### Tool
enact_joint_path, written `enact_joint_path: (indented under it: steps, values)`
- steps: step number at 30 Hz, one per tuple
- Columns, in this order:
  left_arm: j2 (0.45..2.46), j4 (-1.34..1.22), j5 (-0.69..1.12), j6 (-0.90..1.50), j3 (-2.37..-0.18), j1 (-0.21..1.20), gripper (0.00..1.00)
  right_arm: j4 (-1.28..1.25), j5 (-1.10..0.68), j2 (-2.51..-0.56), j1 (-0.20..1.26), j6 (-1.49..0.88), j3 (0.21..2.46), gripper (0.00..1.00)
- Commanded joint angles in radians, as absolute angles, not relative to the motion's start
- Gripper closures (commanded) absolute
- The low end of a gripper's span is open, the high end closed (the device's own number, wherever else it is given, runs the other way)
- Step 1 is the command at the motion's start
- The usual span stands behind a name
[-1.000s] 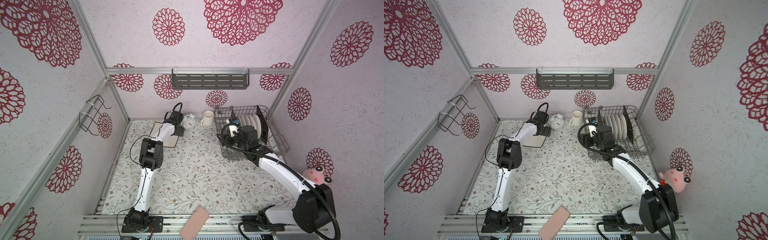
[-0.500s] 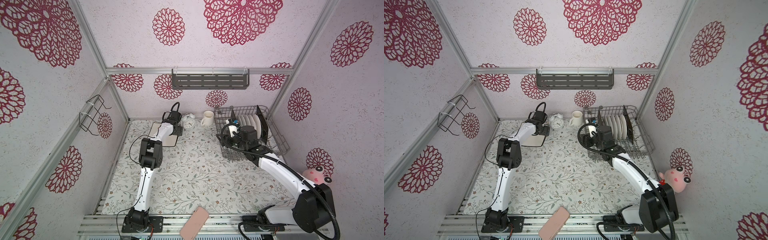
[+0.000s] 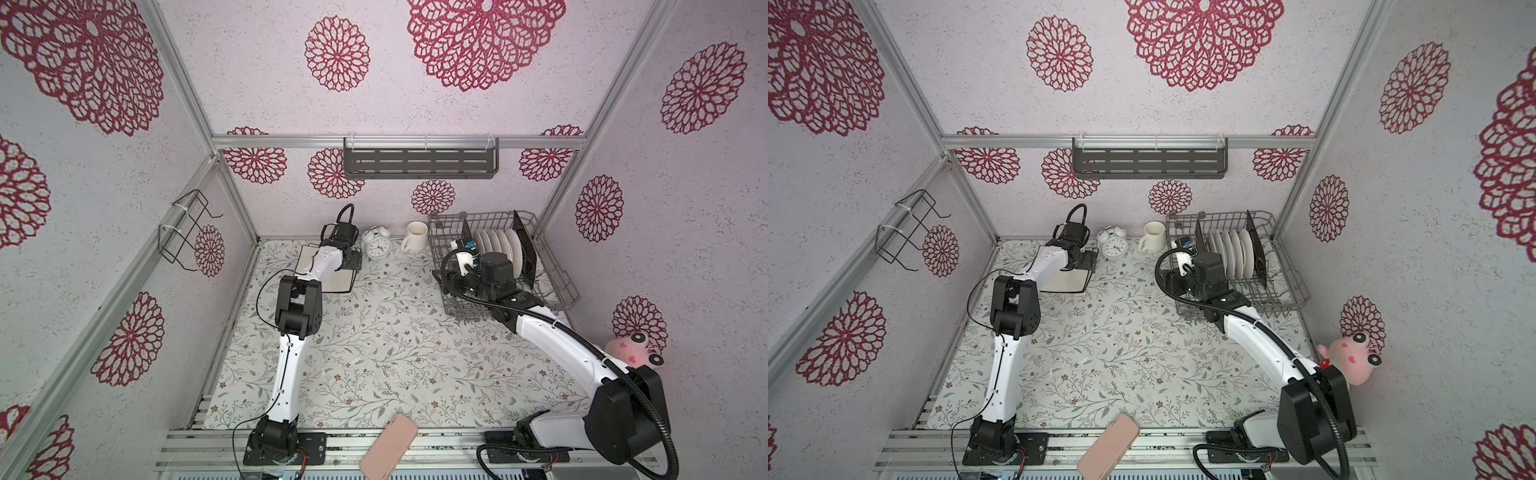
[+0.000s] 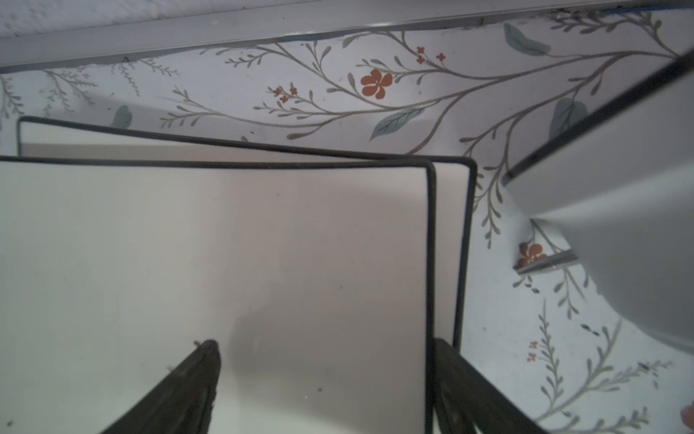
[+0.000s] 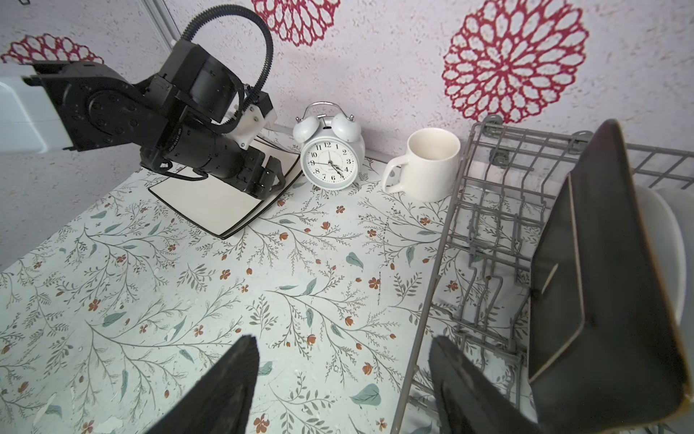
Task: Unload the plates from the dish rack
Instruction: Move a plate, then pick up the plate from the dish rack.
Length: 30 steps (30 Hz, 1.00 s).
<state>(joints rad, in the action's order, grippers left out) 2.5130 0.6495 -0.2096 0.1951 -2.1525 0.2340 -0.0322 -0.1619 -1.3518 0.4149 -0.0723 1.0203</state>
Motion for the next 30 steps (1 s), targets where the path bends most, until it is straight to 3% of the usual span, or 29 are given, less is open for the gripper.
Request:
enact_joint_path:
  steps: [1,10,14,17,22,30]
  values:
    - [2.442,0.621,-0.156,0.17,-2.087,0.238,0.13,-0.06,-0.172,-1.357,0.409,-0.083,1.036,0.25]
    - [2.188,0.592,-0.036,0.131,-2.015,0.21,0.09,-0.074,-0.173,-1.382,0.409,-0.091,1.041,0.24]
    - [2.063,0.574,0.056,0.108,-1.969,0.2,0.08,-0.019,-0.078,-1.411,0.399,-0.096,1.115,0.23]
    - [1.896,0.448,0.131,0.179,-1.835,0.17,0.07,0.039,-0.036,-1.442,0.351,-0.131,1.192,0.22]
    - [1.674,0.221,0.194,0.323,-1.624,0.096,0.03,0.083,-0.119,-1.466,0.246,-0.212,1.284,0.25]
    - [1.648,0.429,0.14,0.307,-1.692,0.08,0.03,0.256,-0.107,-1.591,0.208,-0.199,1.467,0.3]
